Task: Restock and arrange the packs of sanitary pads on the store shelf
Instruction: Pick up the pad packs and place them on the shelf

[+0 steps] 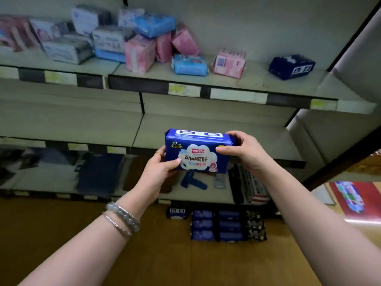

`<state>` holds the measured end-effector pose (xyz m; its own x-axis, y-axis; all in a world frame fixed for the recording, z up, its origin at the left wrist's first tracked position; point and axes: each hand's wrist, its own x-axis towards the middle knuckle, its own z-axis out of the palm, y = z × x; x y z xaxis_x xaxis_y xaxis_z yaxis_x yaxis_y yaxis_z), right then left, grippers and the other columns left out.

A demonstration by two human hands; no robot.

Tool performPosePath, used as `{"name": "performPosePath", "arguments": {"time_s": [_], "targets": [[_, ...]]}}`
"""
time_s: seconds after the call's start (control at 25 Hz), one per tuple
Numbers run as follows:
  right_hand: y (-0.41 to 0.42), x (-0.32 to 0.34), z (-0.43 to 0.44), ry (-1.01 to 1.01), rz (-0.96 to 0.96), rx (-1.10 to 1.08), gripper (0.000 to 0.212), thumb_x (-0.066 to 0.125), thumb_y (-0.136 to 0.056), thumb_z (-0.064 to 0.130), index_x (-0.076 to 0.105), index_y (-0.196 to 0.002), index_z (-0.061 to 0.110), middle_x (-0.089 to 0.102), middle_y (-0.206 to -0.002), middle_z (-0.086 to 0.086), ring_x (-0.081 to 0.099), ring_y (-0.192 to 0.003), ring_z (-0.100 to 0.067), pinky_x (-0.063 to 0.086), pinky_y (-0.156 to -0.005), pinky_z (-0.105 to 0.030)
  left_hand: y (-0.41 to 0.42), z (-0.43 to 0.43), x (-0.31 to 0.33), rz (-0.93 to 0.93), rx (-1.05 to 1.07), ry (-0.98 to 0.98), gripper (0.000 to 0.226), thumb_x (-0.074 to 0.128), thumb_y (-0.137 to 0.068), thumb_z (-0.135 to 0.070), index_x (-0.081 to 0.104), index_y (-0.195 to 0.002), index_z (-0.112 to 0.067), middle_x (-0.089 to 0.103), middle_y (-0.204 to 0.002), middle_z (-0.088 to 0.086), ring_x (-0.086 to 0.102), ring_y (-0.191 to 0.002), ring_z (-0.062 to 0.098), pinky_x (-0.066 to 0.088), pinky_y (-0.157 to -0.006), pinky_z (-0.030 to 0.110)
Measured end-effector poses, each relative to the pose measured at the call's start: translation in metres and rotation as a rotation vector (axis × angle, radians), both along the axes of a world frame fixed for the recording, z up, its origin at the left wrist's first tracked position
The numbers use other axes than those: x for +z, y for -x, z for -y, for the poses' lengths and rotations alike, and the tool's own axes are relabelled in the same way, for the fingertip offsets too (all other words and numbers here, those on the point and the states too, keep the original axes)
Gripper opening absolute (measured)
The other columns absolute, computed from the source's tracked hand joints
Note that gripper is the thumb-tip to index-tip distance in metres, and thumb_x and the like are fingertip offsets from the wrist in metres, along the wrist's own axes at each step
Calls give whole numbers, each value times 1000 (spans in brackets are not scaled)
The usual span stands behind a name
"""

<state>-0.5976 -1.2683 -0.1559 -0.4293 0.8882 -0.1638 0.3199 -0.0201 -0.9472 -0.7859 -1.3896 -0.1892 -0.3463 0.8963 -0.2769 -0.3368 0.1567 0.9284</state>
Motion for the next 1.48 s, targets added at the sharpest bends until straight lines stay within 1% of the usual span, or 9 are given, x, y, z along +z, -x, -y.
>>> {"name": "performPosePath", "arguments": {"time_s": [0.24, 0.36, 0.48, 0.56, 0.72, 0.88, 1.24, 1.4, 1.48], "targets": [[50, -39, 19, 38, 59, -45, 45, 78, -71, 4, 57, -110, 9, 65, -97, -2, 62, -80, -12, 51, -58, -14, 56, 2, -44, -140, -88, 120, 53, 57, -86, -2, 43, -134, -20, 62, -114, -1, 58, -107, 14, 48, -94, 31], [63, -73, 21, 48, 108, -66, 44, 80, -69, 6, 58, -107, 8, 66, -94, 1, 63, -80, -10, 50, -61, -11, 70, 1, -73, -204, -123, 235, 53, 61, -86, -9, 41, -135, -16, 59, -122, 1, 56, -111, 15, 45, -95, 31], [73, -128, 13, 63, 164, -31, 62, 81, -69, 12, 54, -124, 8, 64, -114, -4, 62, -100, -16, 51, -78, -19, 78, 0, -113, -240, -123, 319, 45, 61, -86, -11, 46, -128, -15, 60, -118, 2, 57, -107, 15, 46, -88, 27], [80, -165, 9, 80, 187, -25, 65, 80, -71, 11, 50, -128, 12, 58, -119, -1, 57, -105, -16, 49, -77, -16, 79, -3, -145, -216, -110, 347, 43, 62, -86, -9, 48, -125, -18, 60, -117, 0, 57, -108, 16, 46, -92, 29], [81, -265, 0, 80, 247, 47, 66, 80, -71, 12, 48, -129, 10, 55, -125, -4, 54, -114, -19, 47, -93, -29, 71, -18, -235, -293, -44, 470, 42, 66, -82, -6, 55, -122, -9, 61, -118, 10, 56, -105, 20, 43, -89, 29], [75, -371, -18, 44, 350, 112, 67, 79, -72, 11, 44, -129, 7, 49, -123, -4, 48, -110, -13, 36, -89, -14, 58, -33, -340, -260, -56, 527, 52, 68, -81, -6, 47, -128, 2, 53, -127, 19, 51, -117, 33, 38, -88, 26], [80, -632, -34, 77, 538, 224, 70, 78, -73, 11, 39, -131, 5, 35, -136, -13, 42, -122, -22, 31, -91, -14, 60, -47, -593, -271, -112, 702, 52, 60, -86, -2, 43, -134, -14, 55, -125, 17, 53, -110, 34, 42, -94, 42], [86, -722, -30, 69, 532, 231, 65, 78, -73, 9, 43, -127, 4, 38, -132, -15, 41, -120, -23, 29, -88, -11, 71, -49, -680, -212, -207, 714, 62, 57, -85, 8, 37, -140, -13, 50, -133, 15, 47, -118, 37, 39, -91, 36], [85, -759, -28, 69, 515, 232, 66, 78, -73, 9, 43, -128, 4, 38, -131, -14, 41, -120, -22, 26, -88, -9, 73, -49, -715, -201, -223, 686, 63, 59, -84, 8, 38, -139, -12, 48, -135, 13, 47, -120, 34, 39, -101, 36]]}}
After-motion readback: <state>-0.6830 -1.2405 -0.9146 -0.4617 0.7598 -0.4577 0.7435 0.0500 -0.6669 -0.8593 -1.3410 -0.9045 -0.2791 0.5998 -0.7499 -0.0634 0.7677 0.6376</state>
